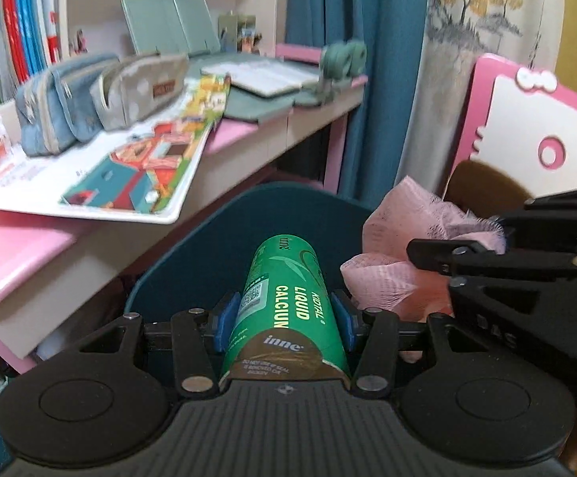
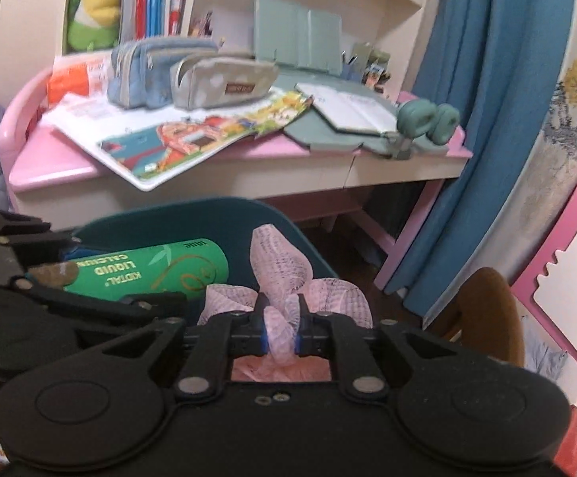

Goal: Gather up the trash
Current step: 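Carry both items to the teal bin and release them inside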

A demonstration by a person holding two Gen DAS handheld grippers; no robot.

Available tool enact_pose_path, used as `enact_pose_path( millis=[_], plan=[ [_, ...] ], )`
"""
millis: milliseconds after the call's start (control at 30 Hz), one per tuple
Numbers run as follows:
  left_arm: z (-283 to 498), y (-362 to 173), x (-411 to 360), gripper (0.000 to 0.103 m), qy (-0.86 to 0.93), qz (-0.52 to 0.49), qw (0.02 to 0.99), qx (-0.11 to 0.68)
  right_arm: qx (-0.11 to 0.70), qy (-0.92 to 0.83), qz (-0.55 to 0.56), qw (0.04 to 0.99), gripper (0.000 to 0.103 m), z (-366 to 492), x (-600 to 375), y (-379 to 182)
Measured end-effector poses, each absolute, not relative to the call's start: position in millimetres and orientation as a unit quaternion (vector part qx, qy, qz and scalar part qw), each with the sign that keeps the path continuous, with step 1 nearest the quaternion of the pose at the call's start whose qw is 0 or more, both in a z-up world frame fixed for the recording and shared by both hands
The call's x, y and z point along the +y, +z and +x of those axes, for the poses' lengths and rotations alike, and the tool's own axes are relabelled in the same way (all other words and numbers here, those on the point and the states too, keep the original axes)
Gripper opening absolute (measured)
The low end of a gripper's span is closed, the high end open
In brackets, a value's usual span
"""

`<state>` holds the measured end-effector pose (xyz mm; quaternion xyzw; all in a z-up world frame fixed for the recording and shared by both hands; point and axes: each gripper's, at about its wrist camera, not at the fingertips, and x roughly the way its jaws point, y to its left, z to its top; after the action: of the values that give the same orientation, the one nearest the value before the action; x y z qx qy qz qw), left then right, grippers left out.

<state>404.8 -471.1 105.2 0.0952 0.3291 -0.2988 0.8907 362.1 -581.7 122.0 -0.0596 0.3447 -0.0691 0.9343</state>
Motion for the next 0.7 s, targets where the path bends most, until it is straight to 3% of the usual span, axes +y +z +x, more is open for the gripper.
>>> enact_pose_path(
  millis=[333,533,567,700],
  plan=[
    [427.0,79.5,-470.8,0.048,-0.289,0.107,0.877,0.368,0.380,-0.007,-0.070,0.922,0.022,369.7,-578.3,114.6],
    [426.1,78.5,-474.6,0.049,-0.291,0.117,0.873,0.374,0.379,-0.022,-0.066,0.923,0.043,366.5,-586.7,117.0],
    [425.9,79.2,-474.6,0.050,-0.290,0.117,0.873,0.375,0.377,-0.024,-0.062,0.924,0.049,365.2,-589.5,118.5],
    [423.2,84.2,-470.1,0.071,-0.280,0.109,0.881,0.365,0.365,-0.021,-0.049,0.929,0.064,356.2,-595.3,124.2]
  ],
)
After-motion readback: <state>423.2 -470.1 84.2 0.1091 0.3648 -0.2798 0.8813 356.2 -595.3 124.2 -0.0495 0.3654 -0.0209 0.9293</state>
